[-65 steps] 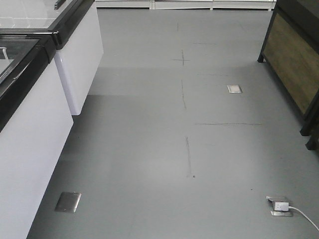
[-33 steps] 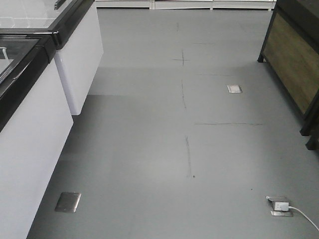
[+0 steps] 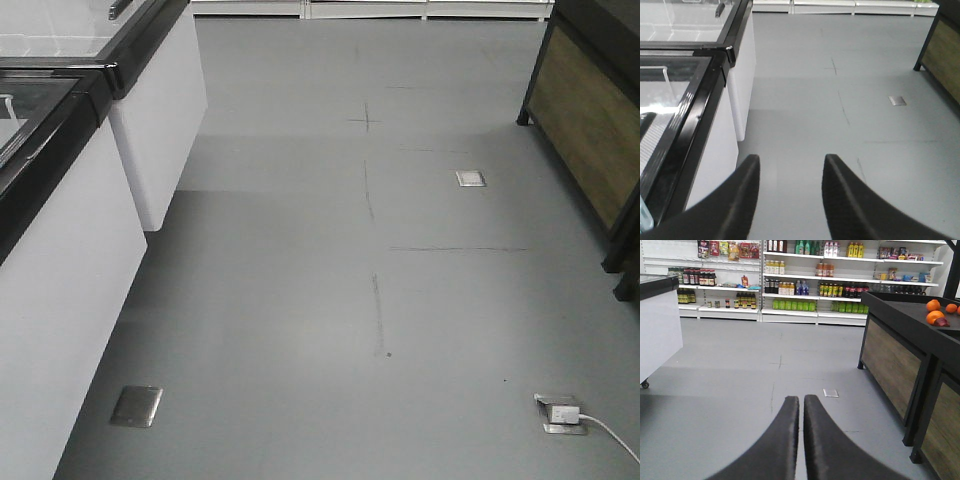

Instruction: Left arm holds basket, right arm returns cookies

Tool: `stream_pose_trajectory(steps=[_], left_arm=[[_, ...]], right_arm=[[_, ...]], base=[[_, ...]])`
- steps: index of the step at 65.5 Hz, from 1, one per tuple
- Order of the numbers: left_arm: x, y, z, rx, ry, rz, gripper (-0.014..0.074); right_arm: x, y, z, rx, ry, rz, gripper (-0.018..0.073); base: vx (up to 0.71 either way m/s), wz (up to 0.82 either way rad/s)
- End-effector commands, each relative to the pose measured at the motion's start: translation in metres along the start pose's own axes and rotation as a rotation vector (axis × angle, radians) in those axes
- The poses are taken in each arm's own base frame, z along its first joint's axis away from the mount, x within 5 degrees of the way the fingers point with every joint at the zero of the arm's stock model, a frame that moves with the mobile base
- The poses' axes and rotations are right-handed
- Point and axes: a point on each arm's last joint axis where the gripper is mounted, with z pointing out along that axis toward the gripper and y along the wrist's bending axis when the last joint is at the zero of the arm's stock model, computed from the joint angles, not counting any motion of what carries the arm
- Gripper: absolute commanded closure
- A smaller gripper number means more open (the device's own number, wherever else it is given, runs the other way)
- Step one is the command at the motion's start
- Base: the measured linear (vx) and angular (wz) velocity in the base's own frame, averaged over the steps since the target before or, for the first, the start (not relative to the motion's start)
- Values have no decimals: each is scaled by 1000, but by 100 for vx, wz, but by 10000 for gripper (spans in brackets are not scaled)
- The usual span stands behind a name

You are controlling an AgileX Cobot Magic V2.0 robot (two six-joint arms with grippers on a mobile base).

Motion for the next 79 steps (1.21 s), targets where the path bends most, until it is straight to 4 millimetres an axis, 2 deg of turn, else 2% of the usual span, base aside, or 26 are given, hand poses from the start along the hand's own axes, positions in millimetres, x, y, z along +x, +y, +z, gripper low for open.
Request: stream_pose_trajectory(steps=[1,13,20,53,65,79], left_arm=[[-3,0,1,7,-60,-11,225],[3,0,8,5,-33,-34,46],[2,0,8,4,-43,-48,-11],[0,8,7,-65,-64,-65,20],[-3,31,3,-169,-102,-187,20],[-8,62,-18,-303,-198,-342,20]], right_arm=[[-1,0,0,4,-70,-9,565],[-1,0,0,4,-70,-9,565],[-1,0,0,4,-70,-9,565],[-1,0,0,4,-70,-9,565],[-1,0,0,4,-70,-9,565],[-1,0,0,4,-70,-9,565]], base=[[0,0],[0,0],[0,0],[0,0],[0,0],[0,0]])
